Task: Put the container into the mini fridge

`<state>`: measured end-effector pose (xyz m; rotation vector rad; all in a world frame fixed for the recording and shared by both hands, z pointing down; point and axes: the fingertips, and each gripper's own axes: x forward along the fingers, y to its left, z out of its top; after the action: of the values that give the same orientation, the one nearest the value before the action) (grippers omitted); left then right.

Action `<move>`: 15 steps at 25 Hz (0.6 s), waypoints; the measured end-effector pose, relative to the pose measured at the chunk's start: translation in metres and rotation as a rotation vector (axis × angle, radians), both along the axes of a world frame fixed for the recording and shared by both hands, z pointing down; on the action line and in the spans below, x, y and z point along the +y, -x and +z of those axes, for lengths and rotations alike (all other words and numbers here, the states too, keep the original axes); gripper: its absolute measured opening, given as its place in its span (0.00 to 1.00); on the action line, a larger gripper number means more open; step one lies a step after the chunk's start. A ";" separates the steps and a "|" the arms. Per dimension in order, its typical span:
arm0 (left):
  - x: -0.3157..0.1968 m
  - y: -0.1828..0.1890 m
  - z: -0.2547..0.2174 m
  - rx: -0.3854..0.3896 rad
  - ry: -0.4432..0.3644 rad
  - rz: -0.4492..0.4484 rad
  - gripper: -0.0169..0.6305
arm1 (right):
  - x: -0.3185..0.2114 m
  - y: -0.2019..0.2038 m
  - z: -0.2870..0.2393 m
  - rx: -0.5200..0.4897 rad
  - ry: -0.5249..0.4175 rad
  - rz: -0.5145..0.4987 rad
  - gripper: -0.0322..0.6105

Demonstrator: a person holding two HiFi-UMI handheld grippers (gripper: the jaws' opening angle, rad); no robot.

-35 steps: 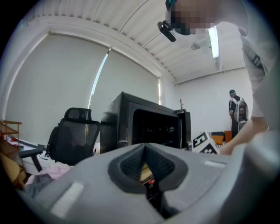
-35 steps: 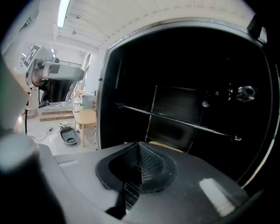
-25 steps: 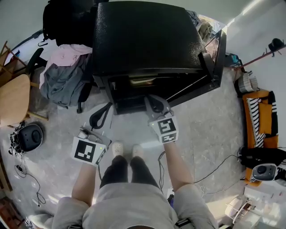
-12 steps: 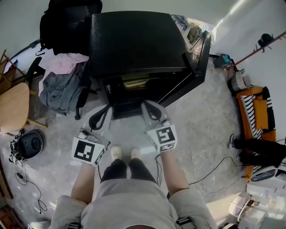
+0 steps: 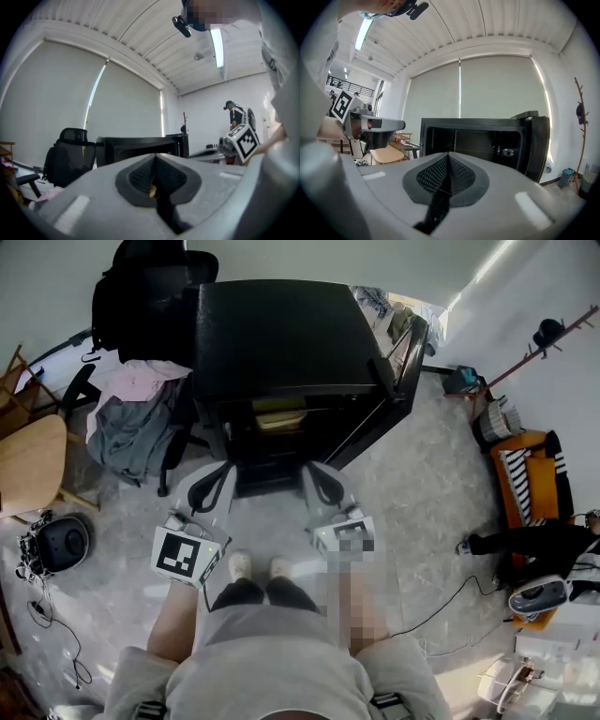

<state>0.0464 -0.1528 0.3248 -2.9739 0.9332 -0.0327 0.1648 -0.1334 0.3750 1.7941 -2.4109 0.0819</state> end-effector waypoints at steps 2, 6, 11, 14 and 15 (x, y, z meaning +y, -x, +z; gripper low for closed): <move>0.005 -0.001 -0.005 0.001 -0.006 -0.005 0.03 | 0.007 -0.001 -0.006 0.001 -0.011 -0.002 0.05; 0.014 -0.002 -0.012 0.005 -0.014 -0.015 0.03 | 0.019 -0.001 -0.017 -0.002 -0.040 -0.017 0.05; 0.021 -0.006 -0.018 0.015 -0.019 -0.039 0.03 | 0.029 -0.002 -0.030 -0.009 -0.066 -0.038 0.05; 0.026 -0.010 -0.020 0.020 -0.022 -0.051 0.03 | 0.034 -0.005 -0.034 -0.013 -0.083 -0.056 0.05; 0.028 -0.012 -0.021 0.020 -0.024 -0.053 0.03 | 0.036 -0.006 -0.036 -0.016 -0.089 -0.059 0.05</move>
<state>0.0581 -0.1252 0.3036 -2.9328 1.0067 0.0074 0.1711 -0.0976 0.3389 1.7624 -2.5141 -0.0170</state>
